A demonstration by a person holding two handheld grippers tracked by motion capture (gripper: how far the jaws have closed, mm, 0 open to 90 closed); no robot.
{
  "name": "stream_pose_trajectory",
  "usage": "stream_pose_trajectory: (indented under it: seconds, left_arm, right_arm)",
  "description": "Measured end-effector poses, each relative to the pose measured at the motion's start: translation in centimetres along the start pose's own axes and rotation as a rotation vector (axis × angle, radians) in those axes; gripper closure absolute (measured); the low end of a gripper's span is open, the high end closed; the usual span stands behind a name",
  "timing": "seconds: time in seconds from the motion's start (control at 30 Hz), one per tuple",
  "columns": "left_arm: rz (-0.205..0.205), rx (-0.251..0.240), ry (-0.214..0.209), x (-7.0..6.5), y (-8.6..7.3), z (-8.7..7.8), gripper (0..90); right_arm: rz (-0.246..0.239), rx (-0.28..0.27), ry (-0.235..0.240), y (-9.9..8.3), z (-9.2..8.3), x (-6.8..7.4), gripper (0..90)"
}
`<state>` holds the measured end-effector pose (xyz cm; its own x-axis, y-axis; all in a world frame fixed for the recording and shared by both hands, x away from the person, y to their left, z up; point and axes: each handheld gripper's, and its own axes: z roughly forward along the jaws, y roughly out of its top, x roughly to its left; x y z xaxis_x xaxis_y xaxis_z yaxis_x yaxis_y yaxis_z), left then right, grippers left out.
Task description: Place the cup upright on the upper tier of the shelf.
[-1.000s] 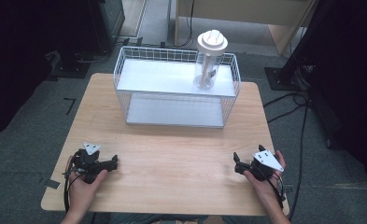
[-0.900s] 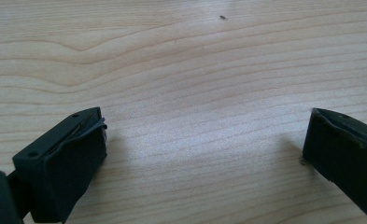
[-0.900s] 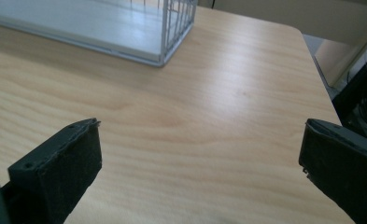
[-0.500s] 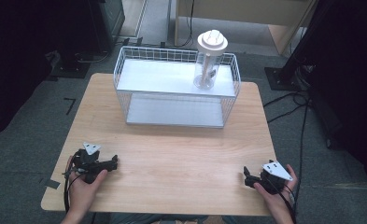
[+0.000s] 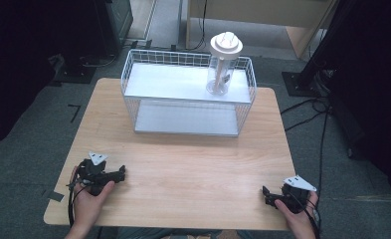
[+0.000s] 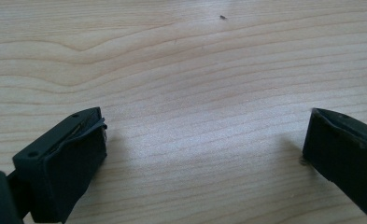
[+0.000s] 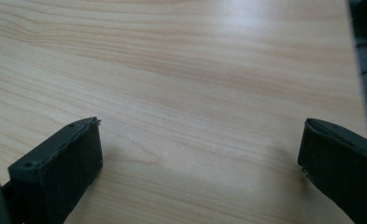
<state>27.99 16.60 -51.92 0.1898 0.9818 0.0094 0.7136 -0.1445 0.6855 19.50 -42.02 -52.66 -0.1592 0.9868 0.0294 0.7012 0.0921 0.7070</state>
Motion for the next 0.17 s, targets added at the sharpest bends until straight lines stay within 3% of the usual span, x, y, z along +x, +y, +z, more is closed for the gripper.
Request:
stream_pose_trajectory:
  seconds: [0.17]
  left_arm:
    - [0.000, 0.000, 0.000, 0.00, 0.00, 0.00, 0.0]
  right_arm:
    - [-0.008, 0.000, 0.005, 0.01, 0.01, 0.04, 0.0]
